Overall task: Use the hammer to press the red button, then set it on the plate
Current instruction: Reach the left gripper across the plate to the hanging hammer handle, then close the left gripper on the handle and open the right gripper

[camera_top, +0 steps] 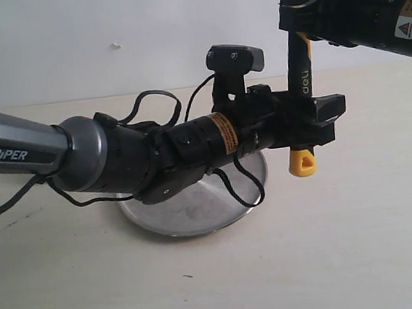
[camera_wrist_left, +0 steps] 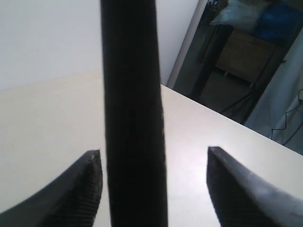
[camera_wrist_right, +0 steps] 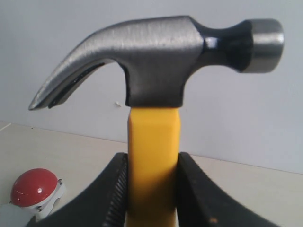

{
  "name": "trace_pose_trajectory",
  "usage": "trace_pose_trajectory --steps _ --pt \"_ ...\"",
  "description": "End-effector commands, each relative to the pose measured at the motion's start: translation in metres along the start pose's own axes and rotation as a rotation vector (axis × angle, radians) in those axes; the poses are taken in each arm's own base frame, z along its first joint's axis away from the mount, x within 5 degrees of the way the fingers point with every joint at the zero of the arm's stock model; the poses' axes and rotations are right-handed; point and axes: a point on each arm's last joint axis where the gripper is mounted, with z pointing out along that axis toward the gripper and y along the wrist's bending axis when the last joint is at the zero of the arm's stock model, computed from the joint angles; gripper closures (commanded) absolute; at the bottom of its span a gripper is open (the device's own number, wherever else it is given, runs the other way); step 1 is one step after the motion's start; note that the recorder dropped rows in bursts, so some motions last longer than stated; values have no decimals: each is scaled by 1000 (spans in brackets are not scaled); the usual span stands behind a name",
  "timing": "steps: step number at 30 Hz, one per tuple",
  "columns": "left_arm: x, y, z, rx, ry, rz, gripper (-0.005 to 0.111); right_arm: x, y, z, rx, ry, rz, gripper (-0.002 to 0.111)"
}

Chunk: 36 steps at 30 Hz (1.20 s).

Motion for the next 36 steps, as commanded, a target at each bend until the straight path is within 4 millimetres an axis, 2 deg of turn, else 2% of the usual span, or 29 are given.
trace_pose_trajectory --steps 1,6,7,25,31,36 --pt "3 -3 6 31 58 12 59 -11 4 -3 -37 -78 -5 108" --pt "4 -1 6 12 79 1 102 -12 4 -3 -38 -80 -5 108" --pt "5 0 6 6 84 1 106 -12 4 -3 -38 -80 -5 108" --pt "7 8 4 -53 132 -55 107 -11 4 -3 -35 -77 -32 107" --pt "3 20 1 -81 126 -89 107 -11 4 -3 -39 -69 -57 89" --pt "2 29 -2 -108 129 -91 107 -11 5 -3 -43 -70 -63 66"
